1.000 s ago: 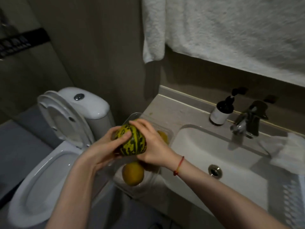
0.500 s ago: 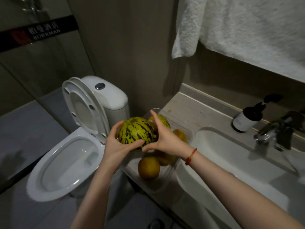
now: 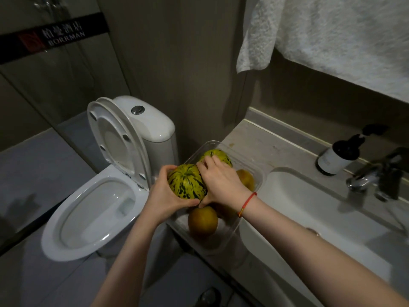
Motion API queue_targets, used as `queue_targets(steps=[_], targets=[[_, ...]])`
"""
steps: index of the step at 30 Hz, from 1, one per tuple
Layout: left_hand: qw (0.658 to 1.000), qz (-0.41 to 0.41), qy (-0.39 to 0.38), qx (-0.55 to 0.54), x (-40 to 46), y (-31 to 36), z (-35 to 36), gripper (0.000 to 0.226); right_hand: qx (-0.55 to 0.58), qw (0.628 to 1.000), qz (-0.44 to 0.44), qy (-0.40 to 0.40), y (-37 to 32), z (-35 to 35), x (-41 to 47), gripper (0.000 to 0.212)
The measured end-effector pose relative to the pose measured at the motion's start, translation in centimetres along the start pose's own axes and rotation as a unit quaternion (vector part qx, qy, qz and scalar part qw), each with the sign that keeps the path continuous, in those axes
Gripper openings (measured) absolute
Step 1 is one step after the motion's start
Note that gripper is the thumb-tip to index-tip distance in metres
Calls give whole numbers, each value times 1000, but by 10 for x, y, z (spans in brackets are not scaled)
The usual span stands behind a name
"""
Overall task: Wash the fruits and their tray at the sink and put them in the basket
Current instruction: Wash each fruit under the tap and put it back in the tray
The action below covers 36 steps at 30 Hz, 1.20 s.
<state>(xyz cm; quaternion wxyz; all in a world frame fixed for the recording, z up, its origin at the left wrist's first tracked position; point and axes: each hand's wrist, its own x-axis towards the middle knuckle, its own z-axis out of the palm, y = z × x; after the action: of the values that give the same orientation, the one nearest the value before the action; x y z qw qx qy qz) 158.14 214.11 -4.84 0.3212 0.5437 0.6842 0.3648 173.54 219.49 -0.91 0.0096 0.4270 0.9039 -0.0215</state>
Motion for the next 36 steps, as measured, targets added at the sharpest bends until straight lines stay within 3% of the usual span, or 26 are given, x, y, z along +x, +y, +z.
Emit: queue_targets(steps=[7, 16, 27, 36], targets=[[997, -13, -1, 75, -4, -3, 3, 94, 10, 996, -37, -85, -1, 8, 8, 98], [991, -7, -32, 126, -5, 3, 9, 101, 71, 988, -6, -139, 5, 10, 2, 99], [990, -1, -53, 130, -4, 0, 7, 93, 215, 970, 29, -112, 4, 19, -6, 86], [986, -3, -71, 152, -2, 2, 4, 93, 247, 965, 39, -79, 7, 24, -13, 82]])
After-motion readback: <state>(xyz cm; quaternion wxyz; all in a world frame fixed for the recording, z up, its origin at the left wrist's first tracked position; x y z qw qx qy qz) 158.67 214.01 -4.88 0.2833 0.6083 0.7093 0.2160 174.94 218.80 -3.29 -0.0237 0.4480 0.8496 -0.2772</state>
